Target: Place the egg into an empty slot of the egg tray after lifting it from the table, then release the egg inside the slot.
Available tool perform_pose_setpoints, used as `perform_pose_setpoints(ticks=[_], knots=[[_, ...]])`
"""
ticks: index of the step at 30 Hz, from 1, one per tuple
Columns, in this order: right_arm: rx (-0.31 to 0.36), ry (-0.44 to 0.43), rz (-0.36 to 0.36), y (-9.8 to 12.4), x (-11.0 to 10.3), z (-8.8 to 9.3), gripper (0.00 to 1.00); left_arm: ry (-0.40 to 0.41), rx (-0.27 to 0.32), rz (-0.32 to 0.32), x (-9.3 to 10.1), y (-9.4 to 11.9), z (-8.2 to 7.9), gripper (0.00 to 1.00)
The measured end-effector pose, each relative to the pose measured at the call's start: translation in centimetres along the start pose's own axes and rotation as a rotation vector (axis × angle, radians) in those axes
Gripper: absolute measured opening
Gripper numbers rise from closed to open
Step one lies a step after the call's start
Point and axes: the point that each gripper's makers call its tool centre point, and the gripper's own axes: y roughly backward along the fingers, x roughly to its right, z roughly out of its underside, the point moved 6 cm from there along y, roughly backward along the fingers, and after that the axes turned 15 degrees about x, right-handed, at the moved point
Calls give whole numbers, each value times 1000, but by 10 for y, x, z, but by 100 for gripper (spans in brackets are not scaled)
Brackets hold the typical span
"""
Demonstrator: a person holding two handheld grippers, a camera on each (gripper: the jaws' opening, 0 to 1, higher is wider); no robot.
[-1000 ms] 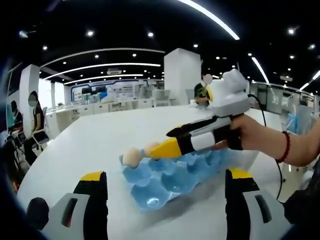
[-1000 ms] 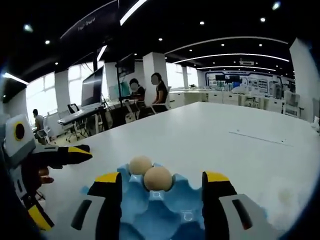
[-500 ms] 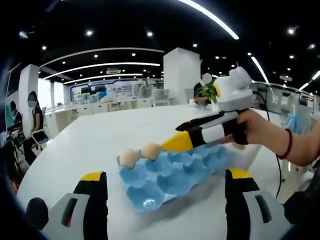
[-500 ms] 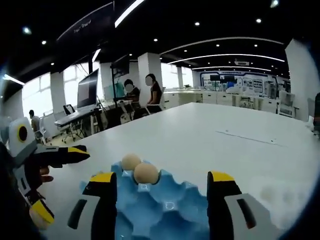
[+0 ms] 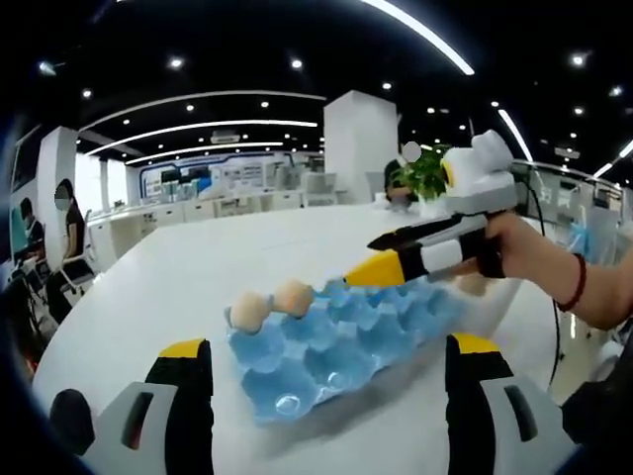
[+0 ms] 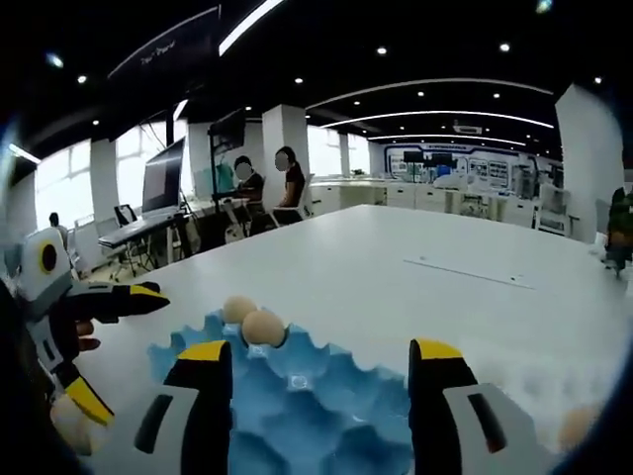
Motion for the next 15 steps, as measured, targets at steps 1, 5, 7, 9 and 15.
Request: perform_pose_setpoints(ticks=[1,5,7,9,15], knots=[[0,1,6,1,2,0,75,1,1,-2,0,0,0,100],[7,14,35,9,12,-1,75,1,-1,-11,1,-1,1,100],[2,22,45,12,16,0,74,5,-3,-12,2,-2,1,100],[3,22,60,14,23,0,74,3,-4,-9,3,-4,1,100],[9,8,97,25,34,2,74,1,-3,-1,6,-6,2,100]])
